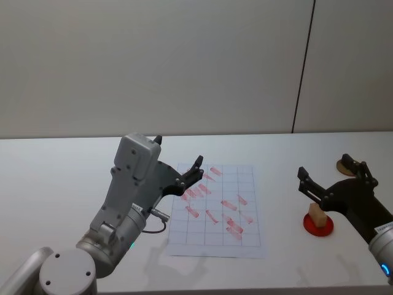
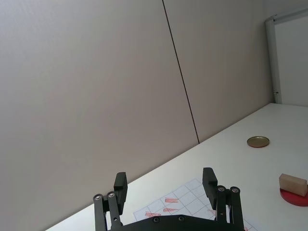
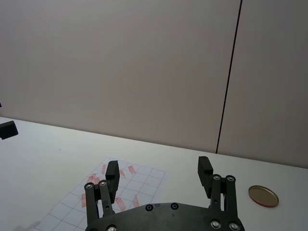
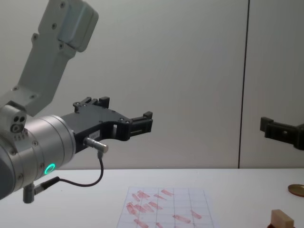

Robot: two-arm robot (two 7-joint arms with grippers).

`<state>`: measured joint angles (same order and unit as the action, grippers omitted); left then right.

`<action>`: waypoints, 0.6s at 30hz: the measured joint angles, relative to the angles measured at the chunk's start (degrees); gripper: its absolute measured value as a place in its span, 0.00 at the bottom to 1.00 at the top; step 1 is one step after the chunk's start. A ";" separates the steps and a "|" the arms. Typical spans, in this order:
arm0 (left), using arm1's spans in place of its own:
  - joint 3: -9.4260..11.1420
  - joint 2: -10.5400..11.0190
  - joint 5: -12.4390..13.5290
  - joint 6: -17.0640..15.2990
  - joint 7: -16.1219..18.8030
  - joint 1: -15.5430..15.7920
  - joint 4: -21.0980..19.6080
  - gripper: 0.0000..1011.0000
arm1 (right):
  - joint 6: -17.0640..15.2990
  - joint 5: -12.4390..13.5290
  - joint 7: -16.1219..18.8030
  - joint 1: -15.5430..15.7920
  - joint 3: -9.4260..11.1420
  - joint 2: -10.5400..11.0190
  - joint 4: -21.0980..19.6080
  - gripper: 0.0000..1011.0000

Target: Use the one hand to pick up the stamp and affix it onto the A4 paper.

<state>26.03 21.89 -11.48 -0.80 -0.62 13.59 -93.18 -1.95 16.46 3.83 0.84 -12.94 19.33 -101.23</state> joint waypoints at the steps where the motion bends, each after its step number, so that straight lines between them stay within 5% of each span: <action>1: 0.00 0.00 0.00 0.00 0.00 0.00 0.00 0.98 | 0.00 0.00 0.00 0.00 0.00 0.00 0.00 0.99; 18: 0.00 0.00 0.00 0.00 0.00 0.00 0.00 0.98 | -0.05 -0.03 0.00 -0.01 0.00 -0.02 0.00 0.99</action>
<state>26.02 21.89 -11.48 -0.80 -0.63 13.59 -93.18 -2.00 16.43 3.83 0.83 -12.94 19.31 -101.23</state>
